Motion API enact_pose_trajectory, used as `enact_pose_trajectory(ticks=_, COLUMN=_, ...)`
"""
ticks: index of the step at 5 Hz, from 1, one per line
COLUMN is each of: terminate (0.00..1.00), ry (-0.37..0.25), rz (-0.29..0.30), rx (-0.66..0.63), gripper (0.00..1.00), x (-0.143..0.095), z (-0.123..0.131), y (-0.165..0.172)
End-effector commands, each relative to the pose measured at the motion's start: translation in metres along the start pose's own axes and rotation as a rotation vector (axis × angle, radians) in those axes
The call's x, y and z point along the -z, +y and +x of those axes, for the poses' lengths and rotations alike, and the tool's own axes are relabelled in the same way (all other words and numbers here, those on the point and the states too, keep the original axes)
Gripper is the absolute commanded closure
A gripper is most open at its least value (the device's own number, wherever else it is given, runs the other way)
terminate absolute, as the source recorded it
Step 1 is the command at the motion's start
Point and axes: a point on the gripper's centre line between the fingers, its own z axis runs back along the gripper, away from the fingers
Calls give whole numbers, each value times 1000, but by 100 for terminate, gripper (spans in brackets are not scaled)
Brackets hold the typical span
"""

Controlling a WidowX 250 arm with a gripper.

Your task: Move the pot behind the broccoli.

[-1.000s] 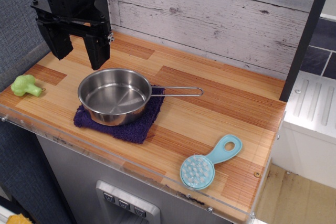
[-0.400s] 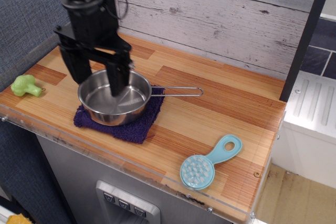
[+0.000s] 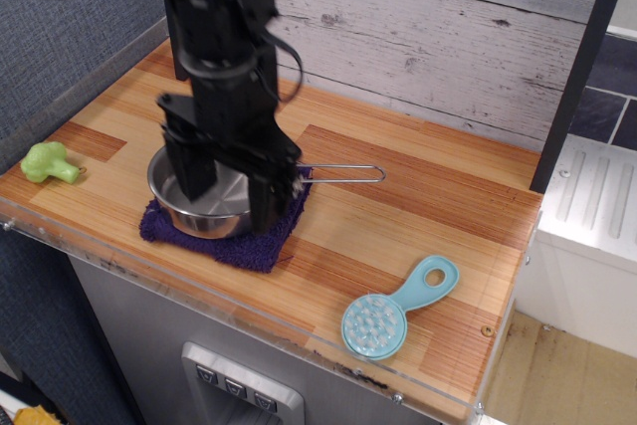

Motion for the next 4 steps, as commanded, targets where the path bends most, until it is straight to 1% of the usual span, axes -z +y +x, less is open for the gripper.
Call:
enact_pose_trajectory(ticks=1, terminate=0, ry=3, rz=20, rx=19, gripper=0, x=14, z=13, y=4)
enact_pose_trajectory(ticks=2, terminate=0, ry=10, rz=19, rx=28, gripper=0, x=17, z=13, y=3)
enact_pose_trajectory(ticks=3, terminate=0, ry=0, rz=19, rx=34, gripper=100, x=15, z=13, y=3)
enact_pose_trajectory(ticks=4, terminate=0, ry=5, rz=25, rx=38, gripper=100, x=15, z=13, y=3)
